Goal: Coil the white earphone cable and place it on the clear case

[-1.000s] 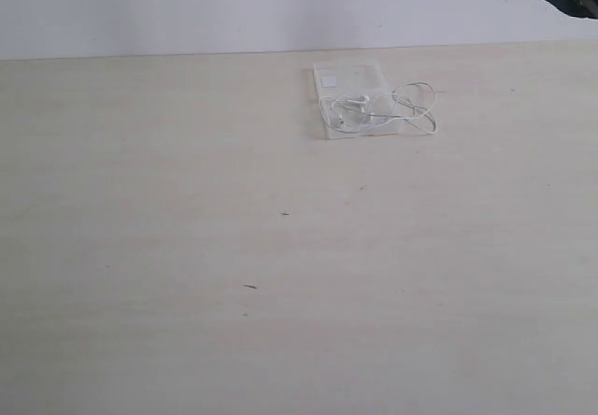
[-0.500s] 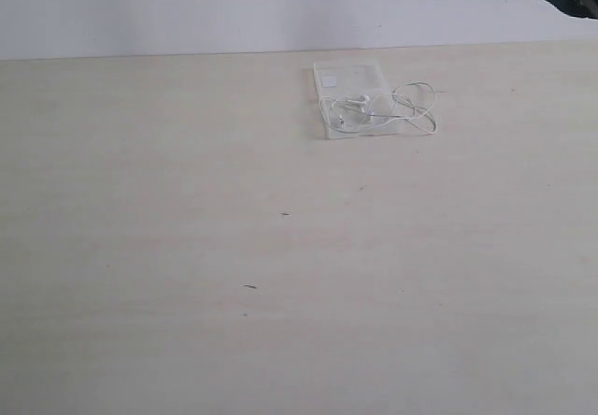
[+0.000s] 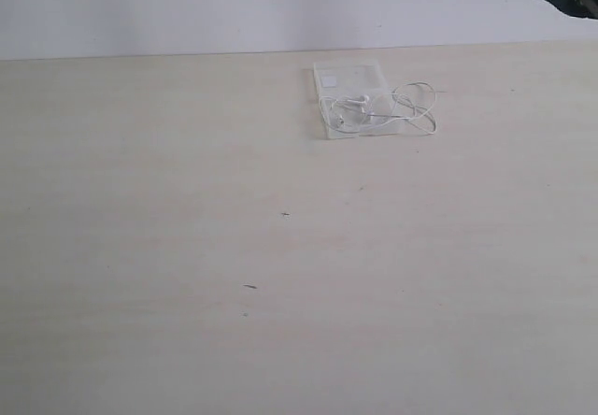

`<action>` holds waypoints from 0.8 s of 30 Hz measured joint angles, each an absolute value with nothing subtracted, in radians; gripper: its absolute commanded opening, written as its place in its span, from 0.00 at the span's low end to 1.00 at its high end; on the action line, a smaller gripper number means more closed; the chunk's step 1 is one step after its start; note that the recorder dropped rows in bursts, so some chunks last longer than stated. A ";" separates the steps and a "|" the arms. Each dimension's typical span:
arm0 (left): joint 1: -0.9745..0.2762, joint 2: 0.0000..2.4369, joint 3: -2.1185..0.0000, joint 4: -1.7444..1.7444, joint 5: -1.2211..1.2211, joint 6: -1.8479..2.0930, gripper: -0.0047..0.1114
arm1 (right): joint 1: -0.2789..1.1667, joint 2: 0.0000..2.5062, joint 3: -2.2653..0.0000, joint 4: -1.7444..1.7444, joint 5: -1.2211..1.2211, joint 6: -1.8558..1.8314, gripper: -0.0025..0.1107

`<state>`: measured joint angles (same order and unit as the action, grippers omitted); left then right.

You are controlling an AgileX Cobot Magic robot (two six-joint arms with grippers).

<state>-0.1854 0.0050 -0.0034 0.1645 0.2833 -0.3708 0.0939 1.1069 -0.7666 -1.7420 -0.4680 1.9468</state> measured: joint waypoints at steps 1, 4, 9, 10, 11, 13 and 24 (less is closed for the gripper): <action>-0.185 0.005 -0.003 0.165 0.288 -0.371 0.04 | 0.094 1.107 -0.767 -1.742 -0.468 1.947 0.02; -0.185 0.005 -0.003 0.165 0.302 -0.371 0.04 | 0.094 1.107 -0.767 -1.742 -0.468 1.947 0.02; -0.185 0.005 -0.003 0.165 0.308 -0.371 0.04 | 0.094 1.107 -0.767 -1.742 -0.468 1.947 0.02; -0.185 0.005 -0.003 0.165 0.308 -0.371 0.04 | 0.094 1.107 -0.767 -1.742 -0.468 1.947 0.02; -0.185 0.005 -0.003 0.165 0.308 -0.371 0.04 | 0.094 1.107 -0.767 -1.742 -0.468 1.947 0.02; -0.185 0.005 -0.003 0.165 0.310 -0.371 0.04 | 0.094 1.107 -0.767 -1.742 -0.468 1.947 0.02; -0.185 0.005 -0.003 0.165 0.310 -0.371 0.04 | 0.094 1.107 -0.767 -1.742 -0.468 1.947 0.02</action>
<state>-0.1851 0.0050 -0.0034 0.1645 0.3099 -0.3708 0.0939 1.1069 -0.7666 -1.7420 -0.4680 1.9468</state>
